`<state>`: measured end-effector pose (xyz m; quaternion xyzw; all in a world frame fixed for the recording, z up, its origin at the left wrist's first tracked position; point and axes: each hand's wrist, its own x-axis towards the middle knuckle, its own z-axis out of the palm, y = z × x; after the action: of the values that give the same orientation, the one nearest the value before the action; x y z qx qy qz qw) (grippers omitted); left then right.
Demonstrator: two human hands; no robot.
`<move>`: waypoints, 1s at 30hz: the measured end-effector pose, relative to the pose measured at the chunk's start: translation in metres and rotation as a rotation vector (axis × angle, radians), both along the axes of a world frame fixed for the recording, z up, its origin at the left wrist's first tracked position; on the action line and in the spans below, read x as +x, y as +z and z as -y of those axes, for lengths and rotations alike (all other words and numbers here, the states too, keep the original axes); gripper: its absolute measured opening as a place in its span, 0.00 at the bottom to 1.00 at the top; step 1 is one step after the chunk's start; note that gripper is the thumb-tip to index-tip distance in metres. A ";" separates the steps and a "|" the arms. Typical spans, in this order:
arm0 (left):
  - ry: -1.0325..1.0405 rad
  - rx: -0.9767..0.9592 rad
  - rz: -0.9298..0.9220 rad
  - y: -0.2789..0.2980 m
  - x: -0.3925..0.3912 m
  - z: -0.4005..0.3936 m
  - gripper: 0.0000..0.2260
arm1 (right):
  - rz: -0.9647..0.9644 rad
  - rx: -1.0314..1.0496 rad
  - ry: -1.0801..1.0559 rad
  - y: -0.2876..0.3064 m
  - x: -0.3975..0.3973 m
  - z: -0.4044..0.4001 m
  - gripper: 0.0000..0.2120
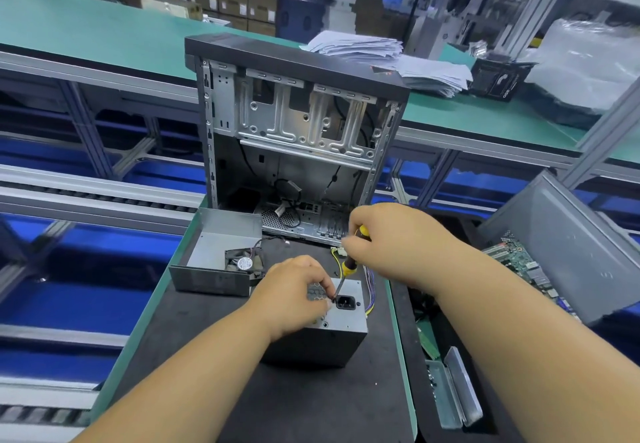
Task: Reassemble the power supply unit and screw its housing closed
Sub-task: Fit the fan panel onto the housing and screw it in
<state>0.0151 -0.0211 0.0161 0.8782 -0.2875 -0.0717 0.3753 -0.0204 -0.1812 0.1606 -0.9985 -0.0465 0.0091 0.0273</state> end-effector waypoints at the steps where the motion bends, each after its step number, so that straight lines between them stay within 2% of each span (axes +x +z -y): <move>1: -0.001 0.001 0.002 0.000 0.000 0.000 0.04 | -0.016 0.085 0.033 0.001 -0.001 0.000 0.06; 4: 0.000 0.002 -0.011 0.001 0.000 -0.001 0.04 | 0.034 0.122 0.094 -0.002 -0.001 0.000 0.07; 8: 0.005 -0.005 -0.031 0.001 0.000 -0.001 0.05 | 0.127 -0.081 0.068 -0.010 0.003 0.001 0.13; 11: -0.006 -0.001 -0.029 0.002 0.001 0.000 0.05 | 0.107 0.015 0.103 -0.011 0.003 0.003 0.11; 13: -0.012 -0.003 -0.033 0.002 0.002 0.000 0.05 | 0.089 0.080 0.120 -0.010 0.004 0.003 0.14; 18: -0.019 -0.011 -0.040 0.001 0.003 -0.001 0.05 | 0.156 -0.085 0.104 -0.013 0.006 0.003 0.14; 23: -0.019 -0.008 -0.043 0.000 0.004 0.000 0.06 | 0.122 0.084 0.153 -0.012 0.004 0.002 0.13; 28: -0.020 -0.013 -0.043 -0.001 0.004 -0.001 0.05 | 0.205 -0.065 0.121 -0.016 0.005 0.003 0.13; 30: -0.022 -0.010 -0.041 -0.001 0.004 -0.001 0.05 | 0.176 -0.024 0.113 -0.016 0.004 0.002 0.10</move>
<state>0.0195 -0.0202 0.0146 0.8715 -0.2899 -0.0924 0.3847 -0.0160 -0.1837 0.1451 -0.9914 -0.1051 -0.0767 0.0104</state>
